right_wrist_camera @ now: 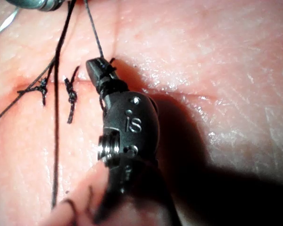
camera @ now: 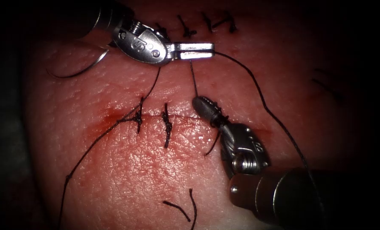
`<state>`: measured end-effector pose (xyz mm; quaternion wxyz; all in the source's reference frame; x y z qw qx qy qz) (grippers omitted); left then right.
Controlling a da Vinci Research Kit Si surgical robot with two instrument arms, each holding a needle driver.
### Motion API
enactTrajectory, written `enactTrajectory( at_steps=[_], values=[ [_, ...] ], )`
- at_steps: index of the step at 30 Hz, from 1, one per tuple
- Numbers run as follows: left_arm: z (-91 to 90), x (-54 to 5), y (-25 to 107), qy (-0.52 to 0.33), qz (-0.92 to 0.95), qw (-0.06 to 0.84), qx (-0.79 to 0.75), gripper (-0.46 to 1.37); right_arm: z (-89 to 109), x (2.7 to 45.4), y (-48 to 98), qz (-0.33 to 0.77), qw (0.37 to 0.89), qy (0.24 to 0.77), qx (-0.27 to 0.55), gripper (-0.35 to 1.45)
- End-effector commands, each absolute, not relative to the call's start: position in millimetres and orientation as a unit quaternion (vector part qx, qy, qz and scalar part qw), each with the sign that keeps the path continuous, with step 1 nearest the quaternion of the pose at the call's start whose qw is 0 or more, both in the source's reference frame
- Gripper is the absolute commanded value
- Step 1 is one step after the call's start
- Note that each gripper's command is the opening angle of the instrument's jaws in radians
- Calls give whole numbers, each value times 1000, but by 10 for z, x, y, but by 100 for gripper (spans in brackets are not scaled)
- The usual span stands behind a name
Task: Wound Closure
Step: Pull down with right hand and pull up on left grasper to tighten knot
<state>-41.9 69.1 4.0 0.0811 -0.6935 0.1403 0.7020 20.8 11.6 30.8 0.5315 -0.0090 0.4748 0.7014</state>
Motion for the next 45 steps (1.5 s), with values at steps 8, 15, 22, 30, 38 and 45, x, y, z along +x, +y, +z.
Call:
enactTrajectory(
  at_steps=[8,15,22,30,38,45],
  values=[
    [74,-421,737,132,708,86,-689,-35,306,210,92,699,542,467,-14,-35],
    [89,-420,762,131,710,90,-686,-35,297,208,79,690,552,467,-20,-35],
    [92,-418,787,136,713,85,-683,-35,293,205,68,682,565,465,-25,-35],
    [92,-416,802,137,715,81,-681,-35,291,206,63,659,591,463,-45,-35],
    [97,-412,818,140,717,78,-678,-35,287,208,51,635,615,466,-30,-35],
    [104,-413,828,145,720,79,-674,-35,272,205,41,617,635,464,2,-35]
  ],
)
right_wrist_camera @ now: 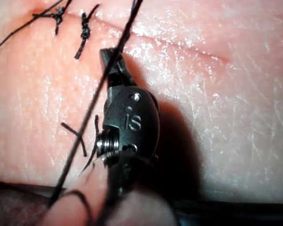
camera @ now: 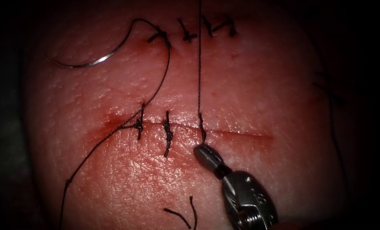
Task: Wound Closure
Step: Pull down with right hand and pull up on left grasper to tighten knot
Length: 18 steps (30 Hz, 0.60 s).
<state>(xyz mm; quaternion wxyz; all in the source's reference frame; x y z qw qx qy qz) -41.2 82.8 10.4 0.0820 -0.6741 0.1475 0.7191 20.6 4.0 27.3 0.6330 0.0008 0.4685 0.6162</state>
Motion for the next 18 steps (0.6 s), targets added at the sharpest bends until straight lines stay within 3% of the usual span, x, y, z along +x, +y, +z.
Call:
enactTrajectory(
  at_steps=[1,7,18],
  values=[
    [105,-413,828,145,720,80,-674,-35,270,205,40,616,638,463,6,-35],
    [108,-413,834,150,722,82,-671,-35,256,206,31,619,648,439,72,-35],
    [112,-420,842,158,724,83,-666,-35,264,207,22,607,659,352,271,-35]
  ],
)
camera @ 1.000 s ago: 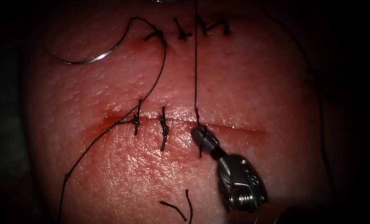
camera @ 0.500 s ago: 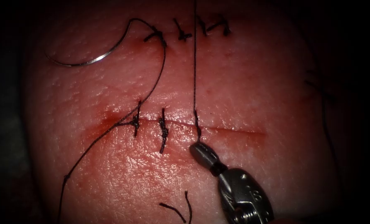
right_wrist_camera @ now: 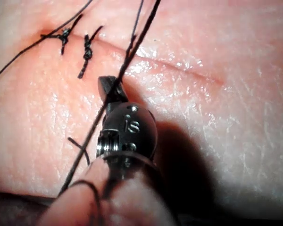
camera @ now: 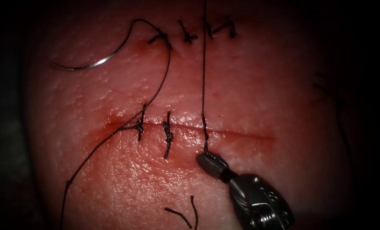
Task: Wound Closure
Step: Pull down with right hand and pull up on left grasper to tighten knot
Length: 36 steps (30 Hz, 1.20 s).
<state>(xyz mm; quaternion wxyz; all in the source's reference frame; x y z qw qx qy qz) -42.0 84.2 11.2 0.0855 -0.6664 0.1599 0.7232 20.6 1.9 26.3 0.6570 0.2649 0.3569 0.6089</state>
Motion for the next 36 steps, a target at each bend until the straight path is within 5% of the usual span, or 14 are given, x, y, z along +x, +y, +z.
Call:
enactTrajectory(
  at_steps=[1,14,36],
  values=[
    [113,-420,843,158,724,83,-666,-35,265,207,21,605,659,342,287,-35],
    [115,-420,843,162,725,81,-664,-35,262,217,16,570,644,231,455,-35],
    [127,-420,883,184,733,86,-650,-35,249,216,19,441,663,131,591,-35]
  ],
)
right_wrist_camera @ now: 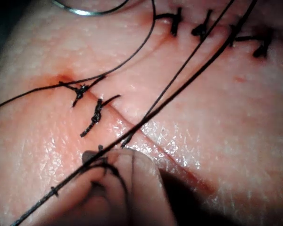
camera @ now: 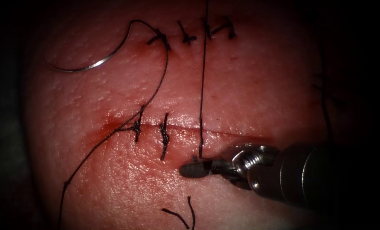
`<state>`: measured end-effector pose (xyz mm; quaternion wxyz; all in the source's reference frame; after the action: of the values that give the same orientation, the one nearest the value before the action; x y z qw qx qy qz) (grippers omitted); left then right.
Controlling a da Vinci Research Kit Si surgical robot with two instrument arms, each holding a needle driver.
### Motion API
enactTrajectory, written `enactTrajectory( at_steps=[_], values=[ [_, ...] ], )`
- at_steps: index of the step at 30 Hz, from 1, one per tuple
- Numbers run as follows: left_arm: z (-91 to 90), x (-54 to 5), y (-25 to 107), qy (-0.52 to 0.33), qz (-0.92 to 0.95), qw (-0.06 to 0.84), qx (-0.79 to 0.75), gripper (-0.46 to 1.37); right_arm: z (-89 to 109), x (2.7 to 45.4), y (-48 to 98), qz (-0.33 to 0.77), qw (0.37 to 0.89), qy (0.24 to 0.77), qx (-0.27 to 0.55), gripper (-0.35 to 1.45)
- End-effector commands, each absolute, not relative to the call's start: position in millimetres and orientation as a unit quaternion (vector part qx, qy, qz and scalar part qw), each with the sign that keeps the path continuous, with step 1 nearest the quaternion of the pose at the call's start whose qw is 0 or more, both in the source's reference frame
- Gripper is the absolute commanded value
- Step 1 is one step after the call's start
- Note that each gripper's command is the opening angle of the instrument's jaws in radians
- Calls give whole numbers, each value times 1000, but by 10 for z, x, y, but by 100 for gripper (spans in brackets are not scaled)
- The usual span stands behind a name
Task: Wound Closure
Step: Pull down with right hand and pull up on left grasper to tighten knot
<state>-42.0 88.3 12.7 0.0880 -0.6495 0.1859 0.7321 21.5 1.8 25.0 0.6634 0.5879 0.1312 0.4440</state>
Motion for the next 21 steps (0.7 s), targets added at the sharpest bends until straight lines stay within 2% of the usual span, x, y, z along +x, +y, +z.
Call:
enactTrajectory(
  at_steps=[1,7,12,21],
  values=[
    [127,-420,885,184,733,86,-649,-35,248,216,20,433,660,127,600,-35],
    [128,-420,890,185,733,86,-649,-35,233,215,26,389,645,102,650,-35],
    [130,-420,892,187,734,84,-648,-35,227,215,28,383,639,92,660,-35],
    [132,-420,895,188,734,85,-647,-35,232,214,26,393,630,102,662,-35]
  ],
)
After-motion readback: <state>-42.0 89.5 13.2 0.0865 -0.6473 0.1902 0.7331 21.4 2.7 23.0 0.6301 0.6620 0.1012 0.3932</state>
